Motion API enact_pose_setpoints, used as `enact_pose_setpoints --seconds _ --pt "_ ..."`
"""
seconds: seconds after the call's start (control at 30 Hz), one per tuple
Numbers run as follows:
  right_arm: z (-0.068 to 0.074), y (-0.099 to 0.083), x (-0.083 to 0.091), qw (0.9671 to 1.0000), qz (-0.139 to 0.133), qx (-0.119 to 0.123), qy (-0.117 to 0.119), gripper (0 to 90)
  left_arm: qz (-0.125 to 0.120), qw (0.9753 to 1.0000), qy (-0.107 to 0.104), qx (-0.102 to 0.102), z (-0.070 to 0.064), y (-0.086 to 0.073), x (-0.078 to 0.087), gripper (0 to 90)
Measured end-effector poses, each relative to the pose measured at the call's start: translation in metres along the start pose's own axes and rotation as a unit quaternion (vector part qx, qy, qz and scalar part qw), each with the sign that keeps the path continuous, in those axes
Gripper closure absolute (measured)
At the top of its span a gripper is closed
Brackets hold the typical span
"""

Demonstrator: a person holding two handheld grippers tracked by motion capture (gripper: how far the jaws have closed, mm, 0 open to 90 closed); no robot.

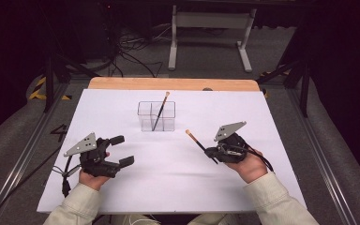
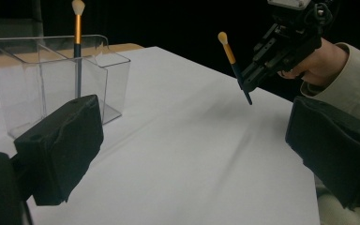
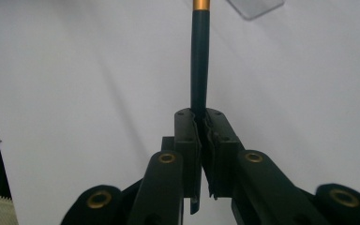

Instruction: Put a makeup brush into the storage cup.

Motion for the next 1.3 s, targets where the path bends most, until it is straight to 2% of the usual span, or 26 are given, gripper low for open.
enact_pose_setpoints --seconds 0.1,0.13,0.17,0.2,0.23,0.3,0.37,0.4,0.53,0.77,0.83,0.97,1.0,1.03,1.1,1.13,1.3 --pt "0.001 0.005 0.001 0.9997 -0.025 0.002 0.002 85.1 -0.005 1.0 0.0 0.001 -0.001 0.003 -0.001 5.1" --pt "0.001 0.005 0.001 0.9997 -0.025 0.002 0.002 85.1 -0.005 1.0 0.0 0.001 -0.001 0.003 -0.001 5.1" --pt "0.003 0.008 0.001 0.9992 -0.04 0.007 0.005 85.1 -0.007 1.0 -0.002 0.004 -0.001 0.004 -0.002 5.1" --pt "0.003 0.008 0.001 0.9992 -0.04 0.007 0.005 85.1 -0.007 1.0 -0.002 0.004 -0.001 0.004 -0.002 5.1" --pt "0.005 0.011 0.0 0.9982 -0.059 0.006 0.008 85.1 -0.008 1.0 -0.004 0.004 -0.002 0.007 -0.003 5.1" --pt "0.005 0.013 0.0 0.9976 -0.067 0.01 0.01 85.1 -0.011 0.9999 -0.005 0.002 -0.003 0.008 -0.004 5.1" --pt "0.008 0.018 -0.001 0.9949 -0.099 0.016 0.008 85.1 -0.015 0.9999 -0.008 0.0 -0.005 0.012 -0.007 5.4" --pt "0.008 0.018 -0.001 0.9949 -0.099 0.016 0.008 85.1 -0.015 0.9999 -0.008 0.0 -0.005 0.012 -0.007 5.5" --pt "0.012 0.024 -0.004 0.9905 -0.135 0.025 0.0 85.1 -0.019 0.9997 -0.015 -0.006 -0.009 0.018 -0.013 6.1" --pt "0.015 0.029 -0.006 0.9861 -0.163 0.028 0.007 85.1 -0.018 0.9997 -0.017 -0.008 -0.012 0.021 -0.017 6.0" --pt "0.018 0.031 -0.006 0.983 -0.179 0.037 0.015 85.1 -0.019 0.9997 -0.017 -0.007 -0.012 0.021 -0.017 6.0" --pt "0.02 0.034 -0.009 0.9794 -0.197 0.037 0.022 85.1 -0.02 0.9996 -0.019 -0.006 -0.012 0.024 -0.018 6.1" --pt "0.02 0.034 -0.009 0.9794 -0.197 0.037 0.022 85.1 -0.02 0.9996 -0.019 -0.006 -0.012 0.024 -0.018 6.1" --pt "0.022 0.036 -0.01 0.9762 -0.212 0.034 0.029 85.1 -0.023 0.9995 -0.019 -0.005 -0.013 0.026 -0.019 6.1" --pt "0.022 0.037 -0.01 0.9752 -0.217 0.033 0.03 85.0 -0.024 0.9994 -0.022 -0.007 -0.015 0.028 -0.021 6.1" --pt "0.024 0.04 -0.01 0.9715 -0.232 0.033 0.036 85.1 -0.025 0.9994 -0.024 -0.007 -0.016 0.029 -0.022 6.1" --pt "0.027 0.042 -0.012 0.9686 -0.242 0.035 0.042 85.1 -0.025 0.9993 -0.028 -0.011 -0.018 0.032 -0.027 6.0"
Point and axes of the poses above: each handheld gripper's, and its own axes: x roughly backward along the jaws, y roughly out of its top, z roughly to its left, the point moved 8 cm from there along -x, roughly forward along the jaws, and after that the axes turned 3 degrees about -z, right-handed, at the moved point
